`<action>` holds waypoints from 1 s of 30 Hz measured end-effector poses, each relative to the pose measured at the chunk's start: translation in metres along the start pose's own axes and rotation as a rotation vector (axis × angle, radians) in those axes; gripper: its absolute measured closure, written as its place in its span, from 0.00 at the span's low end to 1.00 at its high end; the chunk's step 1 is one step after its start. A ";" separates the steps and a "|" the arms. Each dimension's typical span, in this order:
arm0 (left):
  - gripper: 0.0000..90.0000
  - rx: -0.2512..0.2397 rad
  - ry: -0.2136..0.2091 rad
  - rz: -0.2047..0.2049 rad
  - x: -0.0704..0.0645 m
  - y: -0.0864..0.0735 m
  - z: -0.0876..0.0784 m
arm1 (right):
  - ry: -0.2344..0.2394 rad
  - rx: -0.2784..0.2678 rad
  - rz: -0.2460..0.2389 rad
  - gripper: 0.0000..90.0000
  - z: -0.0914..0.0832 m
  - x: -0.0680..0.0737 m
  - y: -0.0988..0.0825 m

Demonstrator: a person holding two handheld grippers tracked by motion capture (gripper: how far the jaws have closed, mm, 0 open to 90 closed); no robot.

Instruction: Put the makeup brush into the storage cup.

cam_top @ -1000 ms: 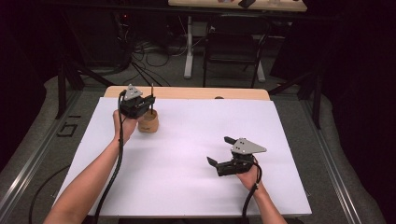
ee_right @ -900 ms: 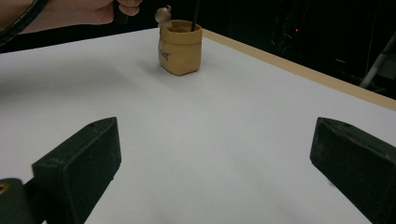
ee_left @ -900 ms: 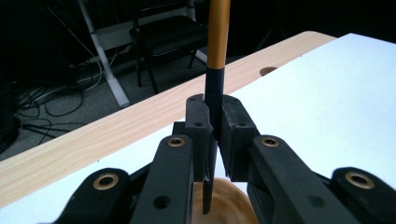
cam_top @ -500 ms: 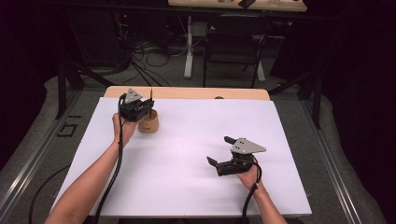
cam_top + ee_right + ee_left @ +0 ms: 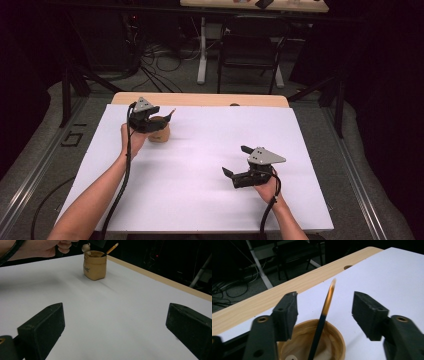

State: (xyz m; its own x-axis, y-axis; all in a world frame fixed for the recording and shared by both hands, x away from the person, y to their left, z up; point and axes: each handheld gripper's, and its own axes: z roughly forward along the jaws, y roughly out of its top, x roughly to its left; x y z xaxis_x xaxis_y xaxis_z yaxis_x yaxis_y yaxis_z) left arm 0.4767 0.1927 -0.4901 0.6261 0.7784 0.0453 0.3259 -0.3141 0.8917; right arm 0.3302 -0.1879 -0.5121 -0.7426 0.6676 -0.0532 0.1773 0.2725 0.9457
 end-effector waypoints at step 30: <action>0.00 -0.067 -0.036 0.037 -0.034 -0.020 -0.082 | -0.045 0.016 -0.011 0.01 -0.011 -0.002 0.007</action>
State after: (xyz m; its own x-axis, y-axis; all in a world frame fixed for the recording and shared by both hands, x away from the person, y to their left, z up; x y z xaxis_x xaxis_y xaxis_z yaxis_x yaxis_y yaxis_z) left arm 0.3911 0.2172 -0.4730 0.6621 0.7467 0.0635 0.2551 -0.3043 0.9178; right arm 0.3253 -0.1948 -0.5013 -0.7149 0.6949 -0.0781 0.1796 0.2905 0.9399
